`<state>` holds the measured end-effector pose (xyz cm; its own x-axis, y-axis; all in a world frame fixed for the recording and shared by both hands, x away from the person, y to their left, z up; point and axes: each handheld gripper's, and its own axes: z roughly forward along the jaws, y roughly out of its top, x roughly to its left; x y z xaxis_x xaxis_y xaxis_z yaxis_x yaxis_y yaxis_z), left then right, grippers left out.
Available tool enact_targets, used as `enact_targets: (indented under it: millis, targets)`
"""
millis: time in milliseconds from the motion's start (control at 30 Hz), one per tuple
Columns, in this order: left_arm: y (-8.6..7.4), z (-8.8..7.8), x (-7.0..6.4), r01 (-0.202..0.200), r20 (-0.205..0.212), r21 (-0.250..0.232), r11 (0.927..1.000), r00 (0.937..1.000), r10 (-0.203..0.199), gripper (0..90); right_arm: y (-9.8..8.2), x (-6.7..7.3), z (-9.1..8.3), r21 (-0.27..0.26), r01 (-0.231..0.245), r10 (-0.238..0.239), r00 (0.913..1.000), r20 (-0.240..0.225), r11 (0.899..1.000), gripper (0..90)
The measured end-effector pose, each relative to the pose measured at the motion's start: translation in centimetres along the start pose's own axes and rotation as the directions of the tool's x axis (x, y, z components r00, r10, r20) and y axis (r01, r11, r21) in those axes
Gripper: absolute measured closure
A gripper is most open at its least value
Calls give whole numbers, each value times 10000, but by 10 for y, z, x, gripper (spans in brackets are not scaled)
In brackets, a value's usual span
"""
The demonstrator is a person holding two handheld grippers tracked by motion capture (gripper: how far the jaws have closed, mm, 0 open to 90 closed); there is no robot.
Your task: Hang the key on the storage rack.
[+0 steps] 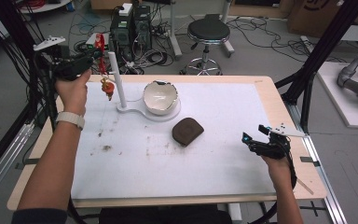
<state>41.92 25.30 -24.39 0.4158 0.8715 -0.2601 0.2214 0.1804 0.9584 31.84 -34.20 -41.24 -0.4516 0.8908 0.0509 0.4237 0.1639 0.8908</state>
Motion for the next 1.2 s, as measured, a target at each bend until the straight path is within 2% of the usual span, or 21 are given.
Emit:
enact_targets:
  millis: [200,567,833,967,1133,1200]
  targets:
    - [3,12,-3,-225,-269,169,9996,9994,230,750,0,-1,0,-21,-52,52,10000,1,10000,207]
    - [-3,27,-4,-460,-825,265,9986,9954,480,750,-1,-2,0,-14,-100,100,9999,-16,9999,206]
    - [-14,31,-5,-503,-994,-244,9984,9939,476,750,-2,-4,-2,-3,-140,140,9999,-20,9999,207]
    - [-21,30,-2,-481,-1030,-289,9984,9937,449,749,-2,-4,-3,-18,-192,192,9998,-10,9998,207]
    - [-29,26,3,-252,-860,-733,9970,9961,188,743,-2,-4,-3,-28,-175,175,9998,11,9998,207]
    - [-29,24,4,-269,-947,-764,9967,9953,196,740,-2,-4,-3,-13,-175,175,9998,-11,9998,207]
